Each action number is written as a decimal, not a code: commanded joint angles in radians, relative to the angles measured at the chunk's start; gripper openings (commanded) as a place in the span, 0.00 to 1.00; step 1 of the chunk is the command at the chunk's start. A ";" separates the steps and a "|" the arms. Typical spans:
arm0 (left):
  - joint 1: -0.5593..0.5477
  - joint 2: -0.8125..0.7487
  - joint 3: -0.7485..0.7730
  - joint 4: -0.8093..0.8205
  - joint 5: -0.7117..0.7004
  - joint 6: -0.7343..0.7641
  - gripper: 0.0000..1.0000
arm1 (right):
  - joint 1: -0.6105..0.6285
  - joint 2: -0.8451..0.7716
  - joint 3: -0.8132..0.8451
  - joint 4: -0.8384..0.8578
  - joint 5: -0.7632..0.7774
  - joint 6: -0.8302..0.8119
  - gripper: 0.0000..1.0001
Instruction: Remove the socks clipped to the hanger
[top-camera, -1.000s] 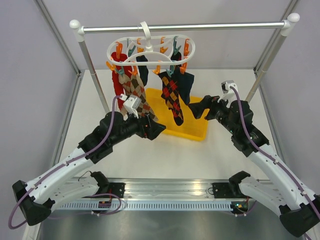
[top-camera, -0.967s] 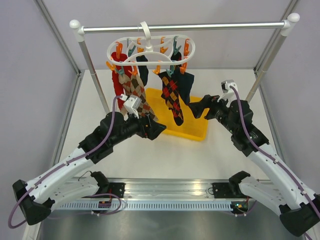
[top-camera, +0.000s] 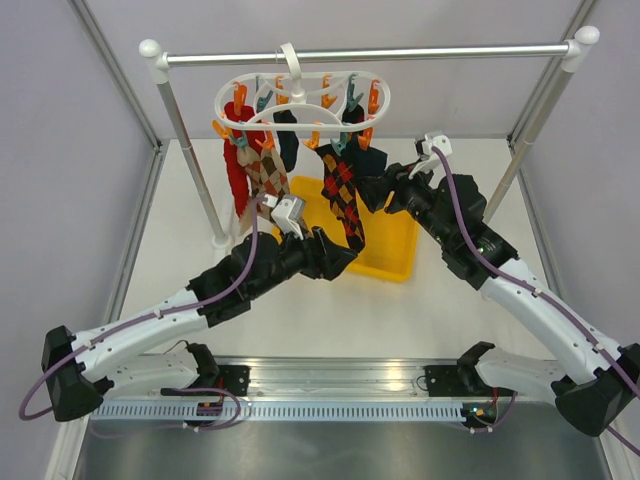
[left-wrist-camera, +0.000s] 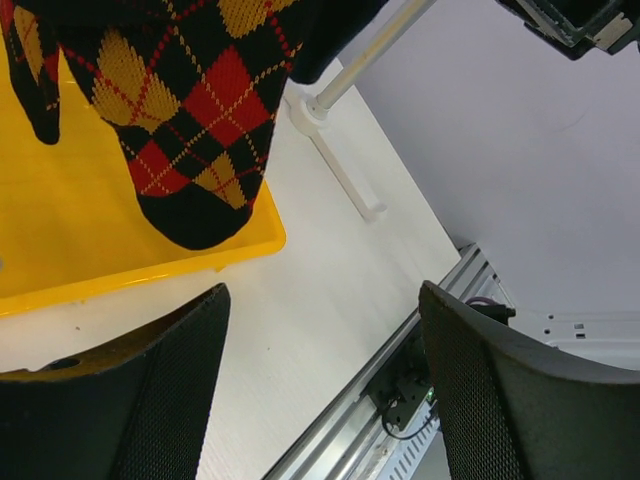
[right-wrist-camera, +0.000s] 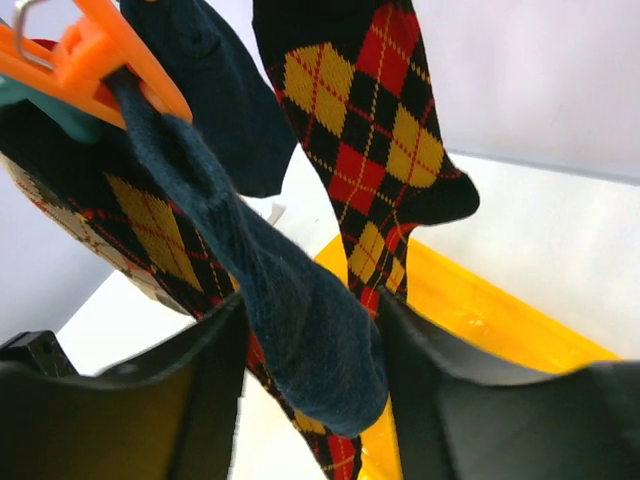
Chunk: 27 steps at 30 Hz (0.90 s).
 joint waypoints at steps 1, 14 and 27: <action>-0.008 0.036 0.026 0.121 0.018 -0.056 0.79 | 0.008 -0.015 0.057 0.024 0.040 -0.014 0.54; -0.017 0.180 0.052 0.399 0.041 -0.153 0.90 | 0.033 -0.009 0.139 -0.123 0.038 0.009 0.14; -0.019 0.305 0.098 0.560 -0.014 -0.143 0.95 | 0.038 -0.006 0.192 -0.209 -0.040 0.073 0.11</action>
